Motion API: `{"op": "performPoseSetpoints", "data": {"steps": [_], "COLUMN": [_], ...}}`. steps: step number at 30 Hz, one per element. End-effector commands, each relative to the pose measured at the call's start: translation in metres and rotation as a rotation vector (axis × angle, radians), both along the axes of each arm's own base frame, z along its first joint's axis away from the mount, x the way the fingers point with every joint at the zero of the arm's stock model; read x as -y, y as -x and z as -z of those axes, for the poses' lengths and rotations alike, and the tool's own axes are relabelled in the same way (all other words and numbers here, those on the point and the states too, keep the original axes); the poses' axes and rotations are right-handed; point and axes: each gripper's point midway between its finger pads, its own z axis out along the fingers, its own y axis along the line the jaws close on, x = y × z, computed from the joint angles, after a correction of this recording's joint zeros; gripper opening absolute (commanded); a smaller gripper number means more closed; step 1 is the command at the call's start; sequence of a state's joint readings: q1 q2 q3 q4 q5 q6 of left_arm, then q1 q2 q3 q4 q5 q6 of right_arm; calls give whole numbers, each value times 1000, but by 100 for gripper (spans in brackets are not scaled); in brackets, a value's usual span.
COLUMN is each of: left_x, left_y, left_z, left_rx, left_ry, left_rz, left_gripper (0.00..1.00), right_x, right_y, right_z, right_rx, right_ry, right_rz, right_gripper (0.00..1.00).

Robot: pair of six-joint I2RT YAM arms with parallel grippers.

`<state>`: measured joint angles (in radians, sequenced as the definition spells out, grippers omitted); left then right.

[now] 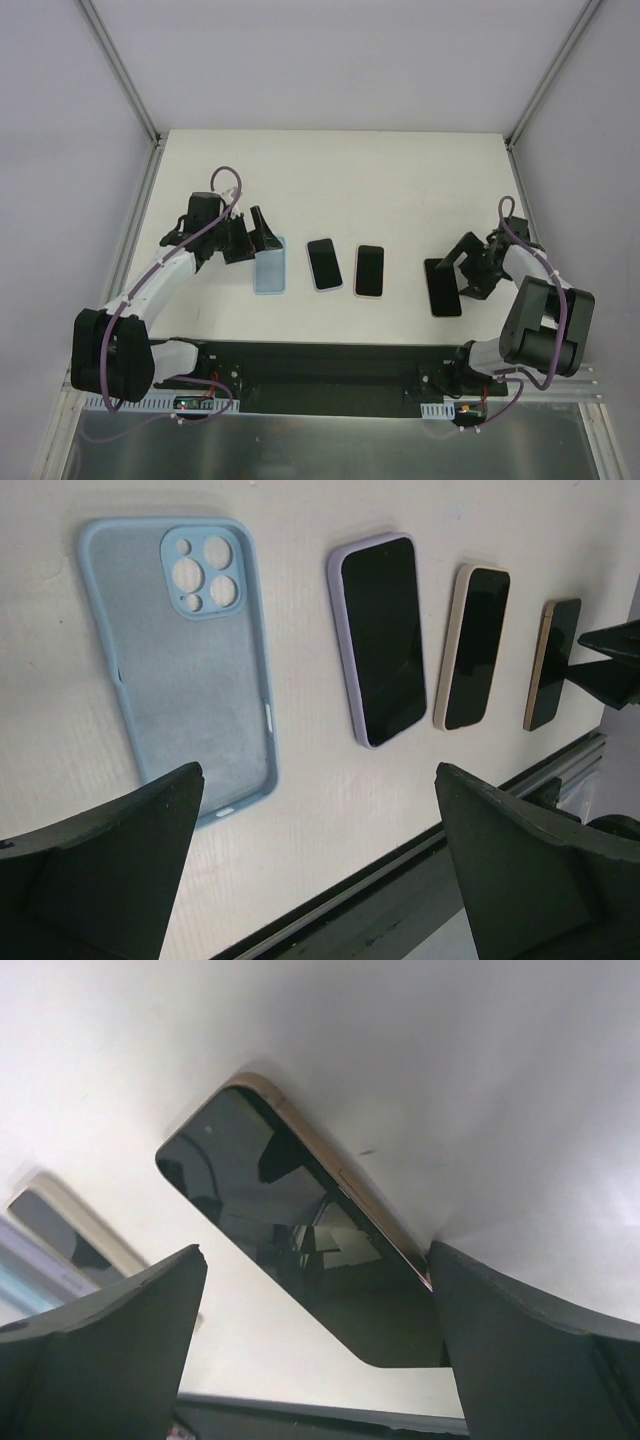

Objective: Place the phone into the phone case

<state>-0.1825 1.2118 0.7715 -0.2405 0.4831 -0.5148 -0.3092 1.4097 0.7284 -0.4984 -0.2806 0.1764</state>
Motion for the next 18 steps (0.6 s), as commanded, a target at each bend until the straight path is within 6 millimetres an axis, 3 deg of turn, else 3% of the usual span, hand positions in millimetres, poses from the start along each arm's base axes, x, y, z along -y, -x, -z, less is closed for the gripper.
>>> {"op": "performPoseSetpoints", "data": {"steps": [1,6,11,15,18], "left_x": [11,14,18,18,14], "left_y": [12,21,30,37,43], "left_z": [4,-2,-25,-41,-42], "left_rx": [-3,25,105,155,144], "left_ry": [65,90,121,125,98], "left_rz": [39,62,111,138,143], "left_gripper": [99,99,99,99,99], "right_x": [-47,-41,-8,-8,-22], "right_y": [14,6,0,-14,-30], "right_z": [9,-6,-30,-30,-36], "right_rx": [-45,-48,-116,-131,-98], "right_ry": [-149,-18,356,361,370], "right_rz": [-69,-183,-383,-446,-558], "right_gripper": [96,96,96,96,99]}}
